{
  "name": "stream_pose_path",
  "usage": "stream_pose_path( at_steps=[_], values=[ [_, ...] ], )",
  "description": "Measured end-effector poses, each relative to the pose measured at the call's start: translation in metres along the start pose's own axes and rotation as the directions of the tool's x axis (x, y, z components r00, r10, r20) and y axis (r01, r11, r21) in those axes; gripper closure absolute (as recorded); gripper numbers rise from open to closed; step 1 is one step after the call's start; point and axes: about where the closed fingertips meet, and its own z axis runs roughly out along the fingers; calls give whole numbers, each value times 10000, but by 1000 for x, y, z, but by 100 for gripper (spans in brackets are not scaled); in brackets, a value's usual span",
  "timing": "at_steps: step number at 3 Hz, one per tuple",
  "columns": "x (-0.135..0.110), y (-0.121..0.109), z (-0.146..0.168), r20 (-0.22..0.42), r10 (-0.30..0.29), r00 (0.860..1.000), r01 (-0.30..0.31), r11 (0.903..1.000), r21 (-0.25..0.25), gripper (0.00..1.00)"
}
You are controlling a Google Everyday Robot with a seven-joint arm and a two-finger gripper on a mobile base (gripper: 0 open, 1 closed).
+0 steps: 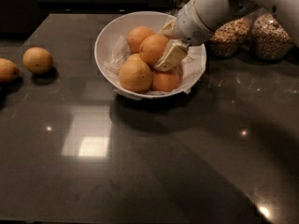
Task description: Pick orange from white bowl
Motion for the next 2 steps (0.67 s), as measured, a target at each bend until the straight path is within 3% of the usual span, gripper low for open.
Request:
stream_pose_path(
  at_steps=[1,2],
  values=[
    [0,0,0,0,0,10000,0,10000,0,97],
    [-2,-1,-3,2,-1,10000,1,10000,1,100]
  ],
)
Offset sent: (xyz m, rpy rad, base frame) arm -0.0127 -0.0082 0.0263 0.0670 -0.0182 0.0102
